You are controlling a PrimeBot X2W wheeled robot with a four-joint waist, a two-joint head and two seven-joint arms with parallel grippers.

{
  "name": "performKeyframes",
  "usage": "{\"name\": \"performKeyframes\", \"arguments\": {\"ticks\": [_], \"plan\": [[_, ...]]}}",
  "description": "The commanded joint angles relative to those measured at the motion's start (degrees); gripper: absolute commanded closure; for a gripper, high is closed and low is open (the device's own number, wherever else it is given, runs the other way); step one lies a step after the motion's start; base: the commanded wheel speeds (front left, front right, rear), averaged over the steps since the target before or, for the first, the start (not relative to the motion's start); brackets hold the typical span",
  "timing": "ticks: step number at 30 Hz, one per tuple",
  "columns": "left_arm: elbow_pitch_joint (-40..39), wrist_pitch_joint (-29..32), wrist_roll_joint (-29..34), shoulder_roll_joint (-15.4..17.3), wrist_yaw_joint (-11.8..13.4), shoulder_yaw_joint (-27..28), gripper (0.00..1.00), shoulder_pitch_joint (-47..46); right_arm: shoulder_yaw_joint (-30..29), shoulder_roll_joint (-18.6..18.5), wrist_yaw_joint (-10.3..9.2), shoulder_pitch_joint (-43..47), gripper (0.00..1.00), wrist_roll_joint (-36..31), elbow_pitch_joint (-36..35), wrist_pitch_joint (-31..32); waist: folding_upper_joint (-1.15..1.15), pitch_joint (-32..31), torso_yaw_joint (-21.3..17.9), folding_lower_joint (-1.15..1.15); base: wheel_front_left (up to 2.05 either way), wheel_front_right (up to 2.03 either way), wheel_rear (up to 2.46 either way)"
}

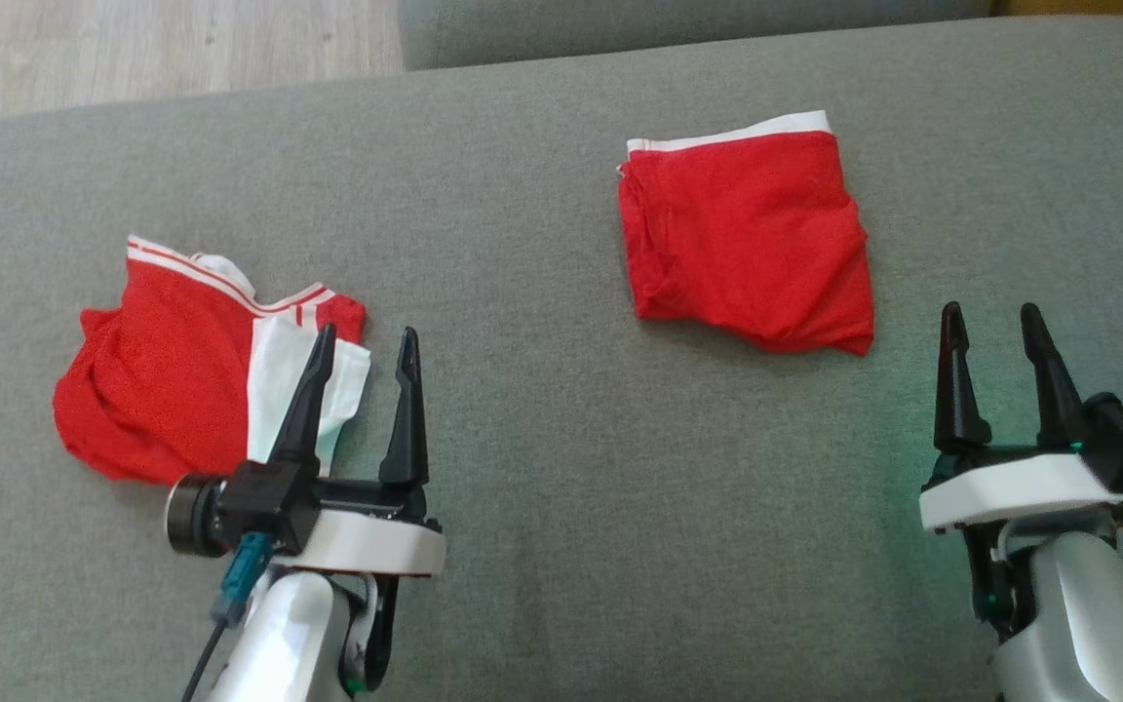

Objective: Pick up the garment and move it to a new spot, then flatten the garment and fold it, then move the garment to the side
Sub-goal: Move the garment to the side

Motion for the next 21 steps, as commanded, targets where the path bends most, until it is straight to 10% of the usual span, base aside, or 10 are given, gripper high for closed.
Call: {"name": "performKeyframes", "arguments": {"ticks": [1,21], "plan": [[-1.9,-0.3,0.2,0.3,-0.1,1.9,0.00,-1.7,1.4,0.1,-0.04,-2.6,0.00,-0.1,-1.9,-0.6,0.00,0.6,0.3,0.00,0.00,0.00,0.00],[-1.7,-0.3,-0.1,0.3,0.1,-2.0,0.00,-6.8,-5.6,-0.1,-0.04,-22.9,0.00,-3.1,16.6,14.2,0.00,9.6,7.2,0.00,0.00,0.00,0.00]]}}
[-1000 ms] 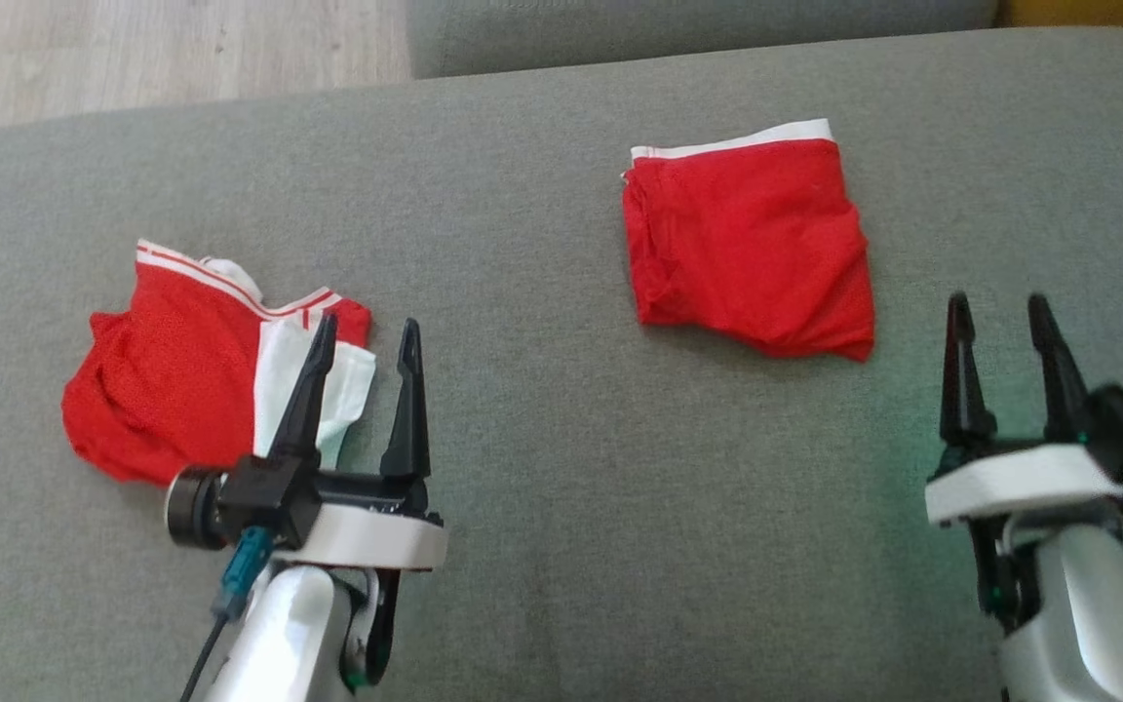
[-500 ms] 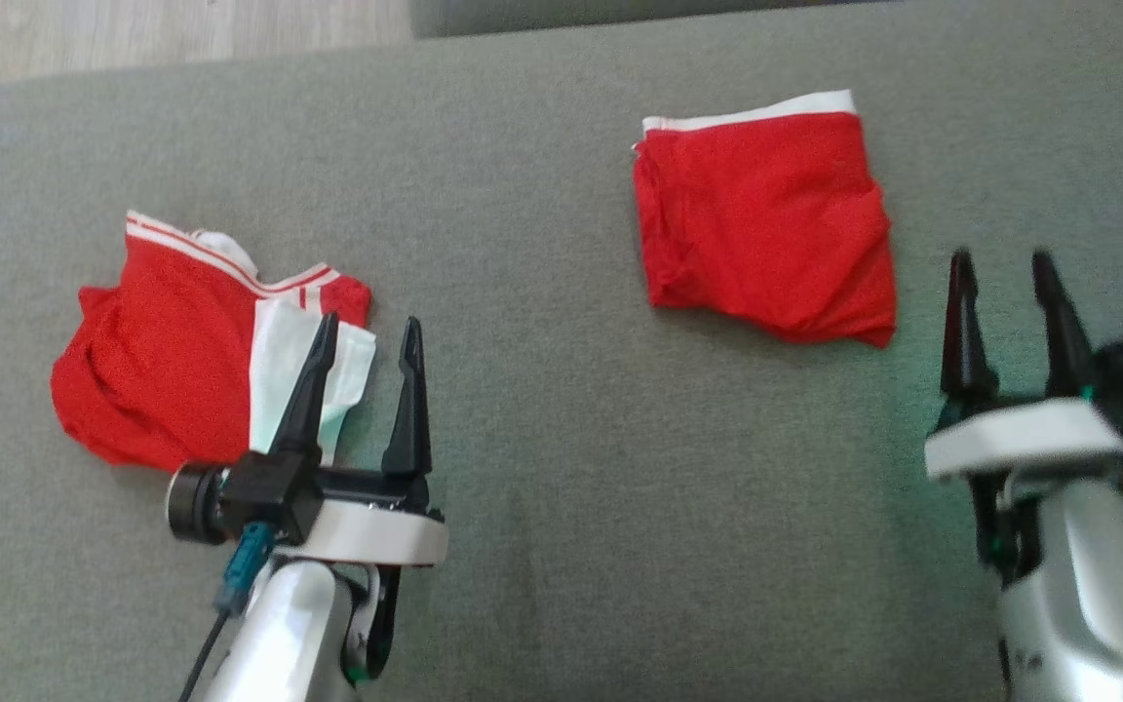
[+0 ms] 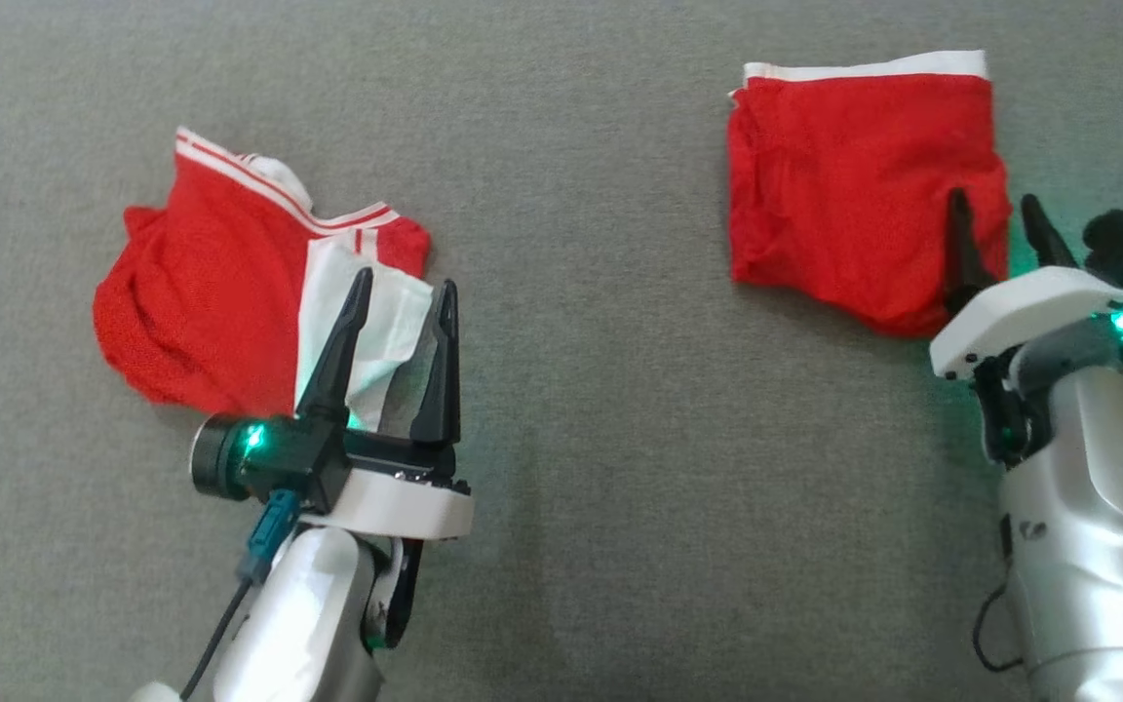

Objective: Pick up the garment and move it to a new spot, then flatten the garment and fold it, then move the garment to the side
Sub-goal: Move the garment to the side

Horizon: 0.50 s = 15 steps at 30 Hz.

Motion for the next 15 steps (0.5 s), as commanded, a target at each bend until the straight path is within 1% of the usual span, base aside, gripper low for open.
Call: {"name": "performKeyframes", "arguments": {"ticks": [1,8,9,11,12,15], "plan": [[-1.6,-0.3,-0.7,0.3,0.5,1.3,0.00,-1.9,1.6,-0.1,-0.04,-2.2,0.00,-0.3,-0.3,0.3,0.00,0.6,0.7,-0.01,0.00,0.00,0.00],[-1.7,-0.3,-0.7,0.3,0.8,1.1,0.00,-2.1,3.3,-1.6,-0.04,-5.1,0.00,-0.7,8.3,3.9,0.00,0.9,1.1,-0.01,0.00,0.00,0.00],[-1.7,-0.3,-0.7,0.3,0.8,1.1,0.00,-2.2,3.6,-1.8,-0.04,-5.5,0.03,-0.7,9.4,4.4,0.00,0.9,1.1,-0.01,0.00,0.00,0.00],[-1.7,-0.3,-0.7,0.3,0.9,1.2,0.00,-2.3,4.6,-2.2,-0.04,-6.2,0.82,-0.5,11.1,4.9,0.00,0.7,0.9,-0.01,0.00,0.00,0.00],[-1.7,-0.3,-0.7,0.3,0.9,1.3,0.00,-2.3,5.3,-2.5,-0.04,-6.5,1.00,-0.3,11.7,4.9,0.00,0.6,0.8,-0.01,0.00,0.00,0.00],[-1.7,-0.3,-0.6,0.3,0.9,1.4,0.00,-2.2,6.8,-3.0,-0.04,-7.1,1.00,0.0,12.5,4.4,0.00,0.3,0.5,-0.01,0.00,0.00,0.00]]}}
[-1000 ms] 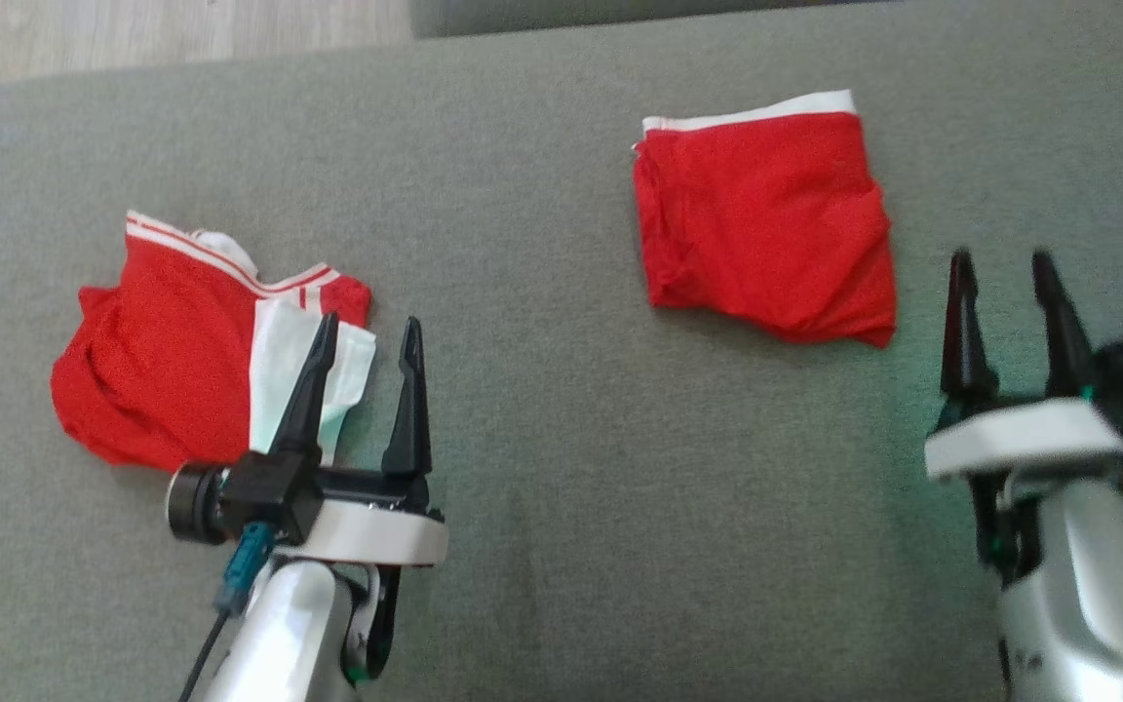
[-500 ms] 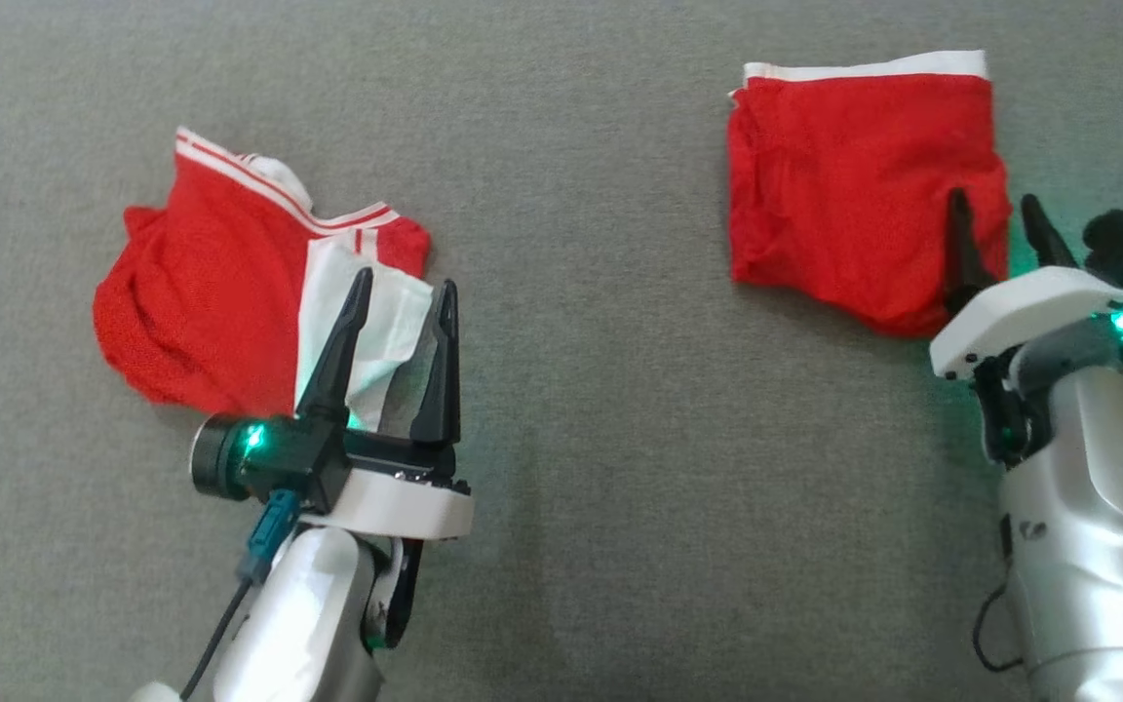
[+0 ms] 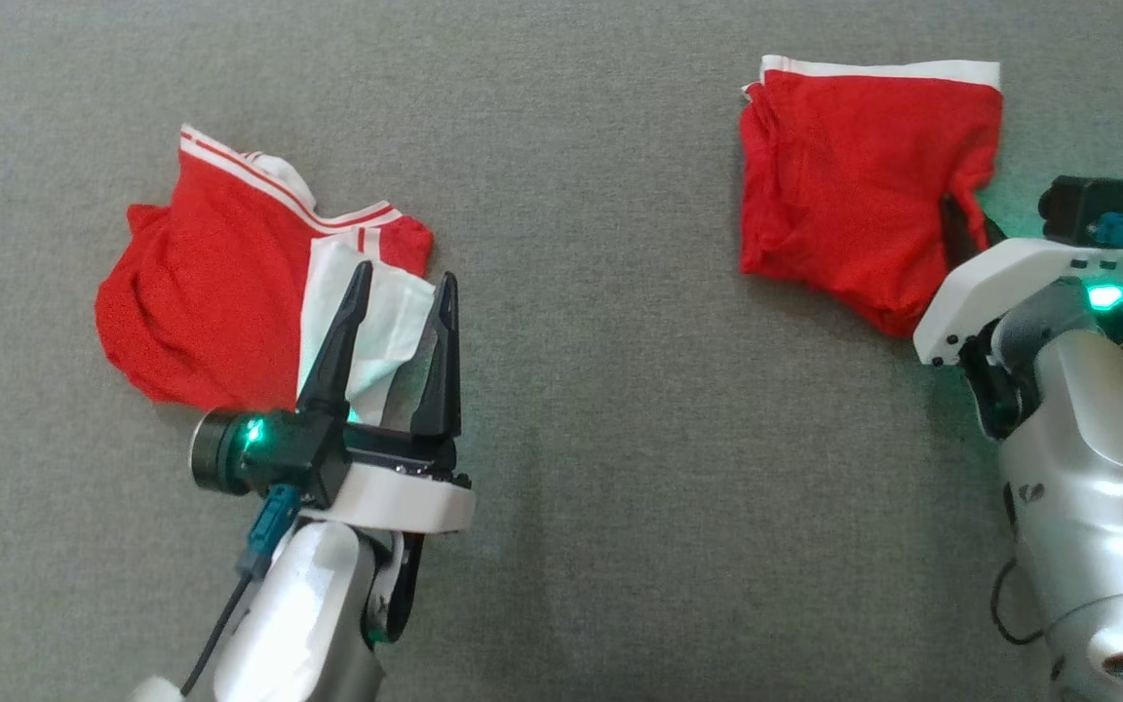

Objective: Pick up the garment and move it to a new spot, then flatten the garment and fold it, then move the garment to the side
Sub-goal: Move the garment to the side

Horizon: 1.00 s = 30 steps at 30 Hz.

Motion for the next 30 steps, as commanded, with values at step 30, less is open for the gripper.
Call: {"name": "performKeyframes", "arguments": {"ticks": [30], "plan": [[-3.0,-0.3,1.2,0.3,-0.7,3.9,0.00,-3.1,20.9,-37.3,-0.04,-2.4,1.00,-1.2,0.8,-4.2,0.00,2.7,-1.0,0.00,0.00,0.00,0.00]]}}
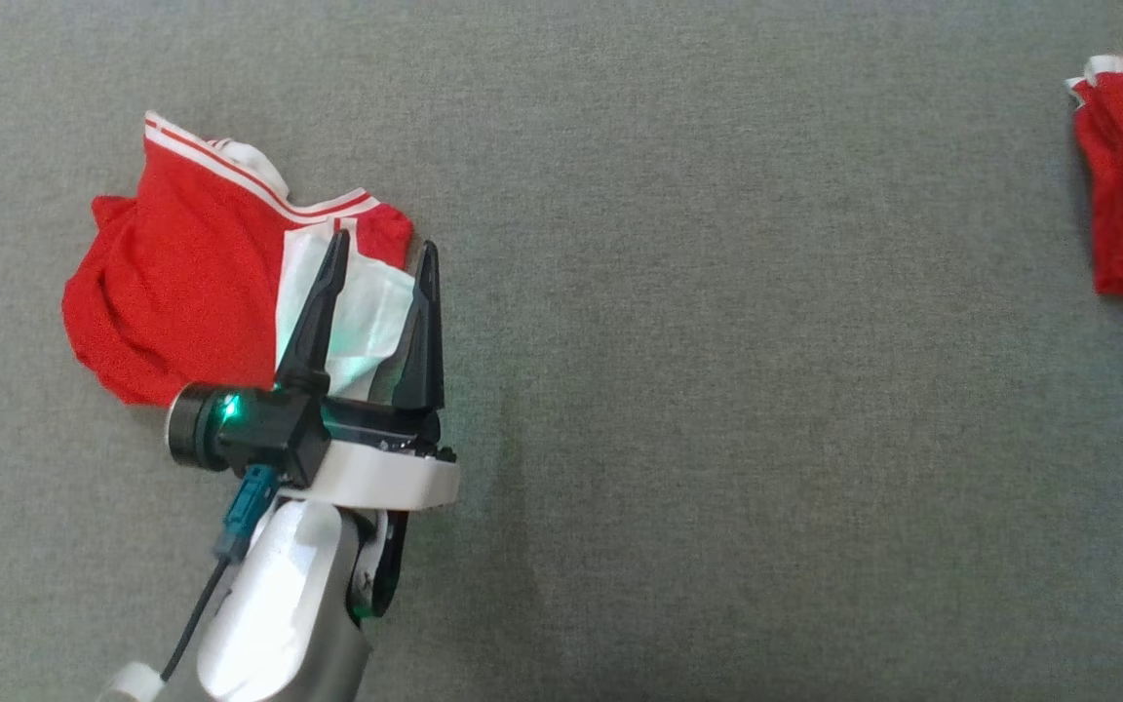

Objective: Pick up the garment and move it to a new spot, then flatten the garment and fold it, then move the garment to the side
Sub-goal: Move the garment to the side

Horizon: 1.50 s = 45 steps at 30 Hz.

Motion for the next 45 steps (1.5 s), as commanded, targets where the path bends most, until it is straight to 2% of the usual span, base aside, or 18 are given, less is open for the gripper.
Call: {"name": "performKeyframes", "arguments": {"ticks": [1,7,8,9,14,19,27,33,37,41,45], "plan": [[-2.0,-0.3,0.6,0.3,0.0,2.0,0.00,-1.6,-0.8,-2.5,-0.04,-1.2,1.00,-1.3,-0.4,-1.0,0.00,0.4,0.1,-0.01,0.00,0.00,0.00],[-1.8,-0.3,0.8,0.3,-0.1,1.7,0.00,-2.1,-4.3,-1.7,-0.04,-2.6,1.00,-4.3,1.5,-2.2,0.00,1.0,0.2,-0.01,0.00,0.00,0.00],[-1.7,-0.3,0.8,0.3,-0.1,1.7,0.00,-2.2,-5.0,-1.5,-0.04,-2.9,0.76,-5.1,1.7,-2.6,0.00,1.0,0.2,-0.01,0.00,0.00,0.00],[-1.7,-0.3,0.8,0.3,0.0,1.7,0.00,-2.2,-5.9,-1.3,-0.04,-3.1,0.00,-5.9,1.7,-3.1,0.00,0.9,0.2,-0.01,0.00,0.00,0.00],[-1.5,-0.3,0.7,0.3,0.1,1.9,0.00,-2.0,-10.4,0.6,-0.04,-3.8,0.00,-7.4,1.7,-4.7,0.00,-0.3,-0.3,-0.01,0.00,0.00,0.00],[-2.7,-0.3,0.5,0.3,0.1,2.5,0.00,-1.6,-15.4,5.1,-0.04,-3.6,0.00,-7.1,-2.3,-9.6,0.00,-2.4,-1.3,-0.01,0.00,0.00,0.00],[-2.7,-0.3,1.0,0.3,-0.1,4.9,0.00,0.3,-17.6,18.1,-0.04,0.0,0.00,-3.8,-15.8,-12.3,0.00,-8.0,-3.5,-0.01,0.00,0.00,0.00],[-2.7,-0.3,1.4,0.3,-0.5,6.8,0.00,2.8,-18.6,28.6,-0.04,7.2,0.00,-1.0,-29.1,-12.0,0.00,-12.1,-4.5,-0.01,0.00,0.00,0.00],[-3.0,-0.3,1.2,0.3,-0.5,7.3,0.00,5.1,-19.6,35.0,-0.04,12.9,0.00,0.5,-34.2,-10.4,0.00,-14.0,-4.8,-0.01,0.00,0.00,0.00],[-3.1,-0.3,0.5,0.3,-0.1,6.7,0.00,7.9,-18.6,37.6,-0.04,20.3,0.00,1.3,-37.3,-11.6,0.00,-15.3,-4.8,-0.01,0.00,0.00,0.00],[-3.2,-0.3,-0.1,0.3,0.4,6.9,0.00,10.4,-18.8,38.3,-0.04,27.8,0.00,1.9,-37.8,-13.7,0.00,-16.5,-4.5,-0.01,0.00,0.00,0.00]]}}
